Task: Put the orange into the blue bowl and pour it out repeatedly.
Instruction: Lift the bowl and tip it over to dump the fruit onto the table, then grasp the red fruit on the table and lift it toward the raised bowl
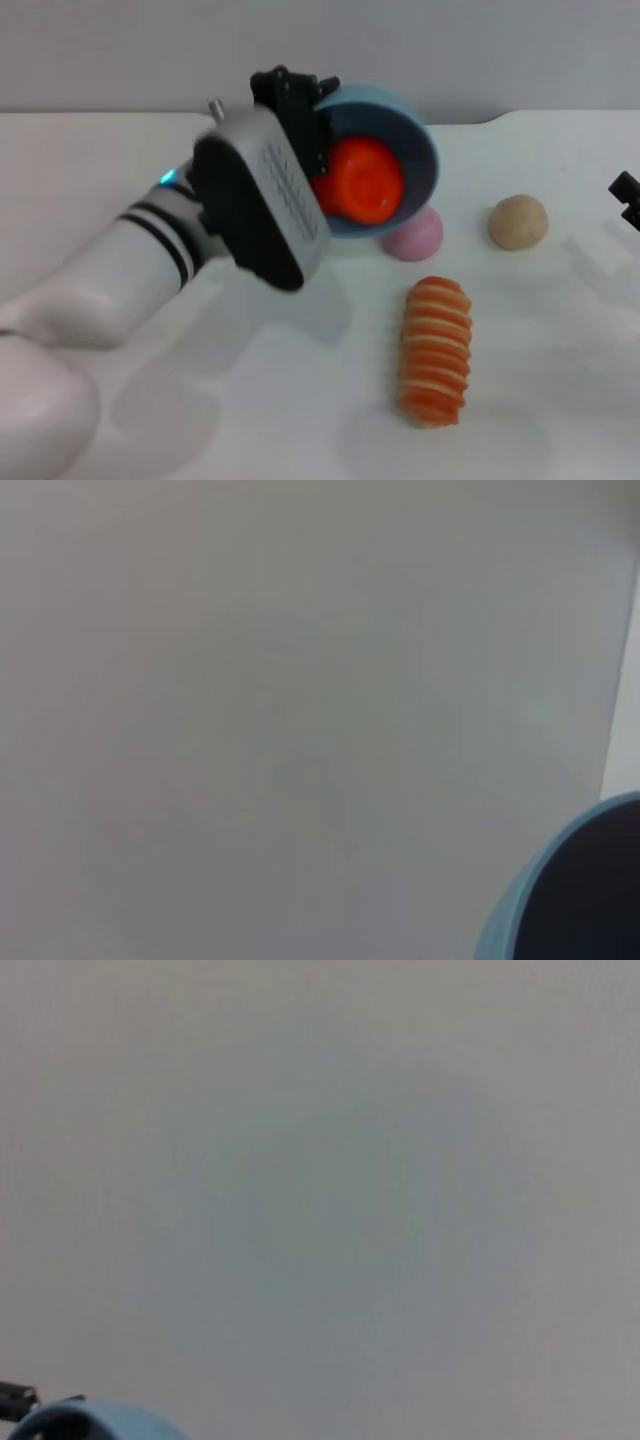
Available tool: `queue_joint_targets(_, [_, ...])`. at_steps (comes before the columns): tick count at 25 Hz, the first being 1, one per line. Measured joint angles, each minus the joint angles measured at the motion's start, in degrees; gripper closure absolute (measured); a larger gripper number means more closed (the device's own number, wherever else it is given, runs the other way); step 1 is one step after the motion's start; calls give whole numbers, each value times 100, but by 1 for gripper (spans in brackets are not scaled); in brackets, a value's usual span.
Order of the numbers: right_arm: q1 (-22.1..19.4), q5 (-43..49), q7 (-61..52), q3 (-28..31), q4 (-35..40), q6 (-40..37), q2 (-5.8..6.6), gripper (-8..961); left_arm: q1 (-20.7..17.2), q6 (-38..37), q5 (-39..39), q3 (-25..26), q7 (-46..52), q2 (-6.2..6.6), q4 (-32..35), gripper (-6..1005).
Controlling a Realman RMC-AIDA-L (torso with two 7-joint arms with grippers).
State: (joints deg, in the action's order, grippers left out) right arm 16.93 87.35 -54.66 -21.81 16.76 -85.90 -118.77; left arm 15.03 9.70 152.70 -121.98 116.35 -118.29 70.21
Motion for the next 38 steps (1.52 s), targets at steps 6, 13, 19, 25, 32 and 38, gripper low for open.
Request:
queue_joint_targets(6, [22, -4, 8, 52, -148, 98, 0, 229, -375, 1574, 57, -568, -1034, -21, -424, 999])
queue_joint_targets(13, [12, -9, 7, 88, -204, 99, 3, 229, -383, 2319, 15, -980, -1676, -38, -915, 999])
queue_joint_targets(19, [52, -29, 7, 89, -318, 102, 2, 228, -377, 2355, -422, -1021, -1656, -45, -796, 1000])
queue_joint_targets(25, [137, -56, -96, 81, -318, 103, 21, 228, -271, 858, -2422, -237, -1647, -30, 150, 1000])
queue_joint_targets(32, [275, 429, -1074, -48, 417, 170, 41, 230, 276, -3622, -3579, 2409, -553, 25, 621, 999])
queue_joint_targets(38, [582, 1940, -2960, -49, 1786, 350, 49, 229, 973, -5461, -2511, 3667, 1239, 42, 279, 999])
